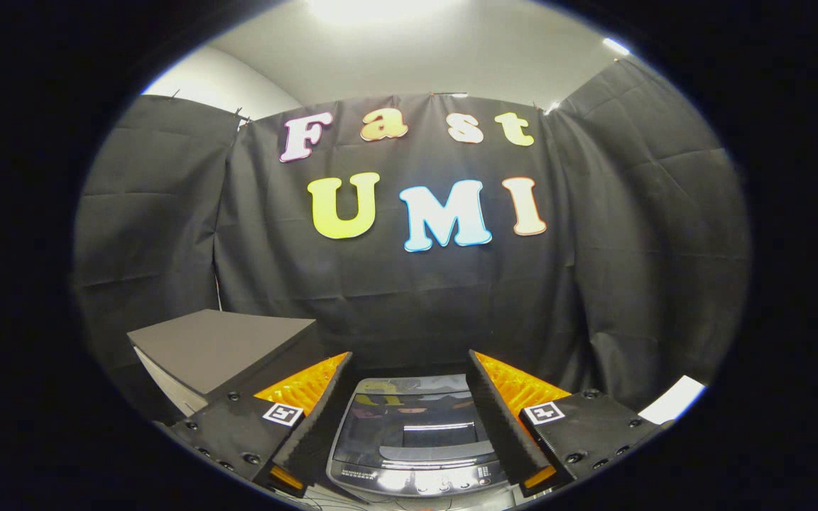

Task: Put the clothes into the washing machine and then close the washing machine lid.

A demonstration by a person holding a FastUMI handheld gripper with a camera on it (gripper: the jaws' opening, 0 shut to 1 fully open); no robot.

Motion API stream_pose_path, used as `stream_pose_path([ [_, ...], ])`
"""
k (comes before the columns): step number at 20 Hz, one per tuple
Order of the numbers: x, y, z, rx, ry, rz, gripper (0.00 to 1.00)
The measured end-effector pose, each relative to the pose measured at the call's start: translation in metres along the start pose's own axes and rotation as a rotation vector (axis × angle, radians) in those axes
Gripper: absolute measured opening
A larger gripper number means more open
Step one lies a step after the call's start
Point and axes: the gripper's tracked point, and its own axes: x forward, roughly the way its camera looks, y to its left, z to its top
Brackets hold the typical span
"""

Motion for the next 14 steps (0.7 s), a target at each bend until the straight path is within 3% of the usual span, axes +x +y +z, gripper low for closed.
stream_pose_path([
  [5,-0.058,0.002,0.011,-0.019,-0.030,-0.029,0.97],
  [14,-0.113,-0.007,0.035,-0.007,-0.081,-0.072,0.97],
])
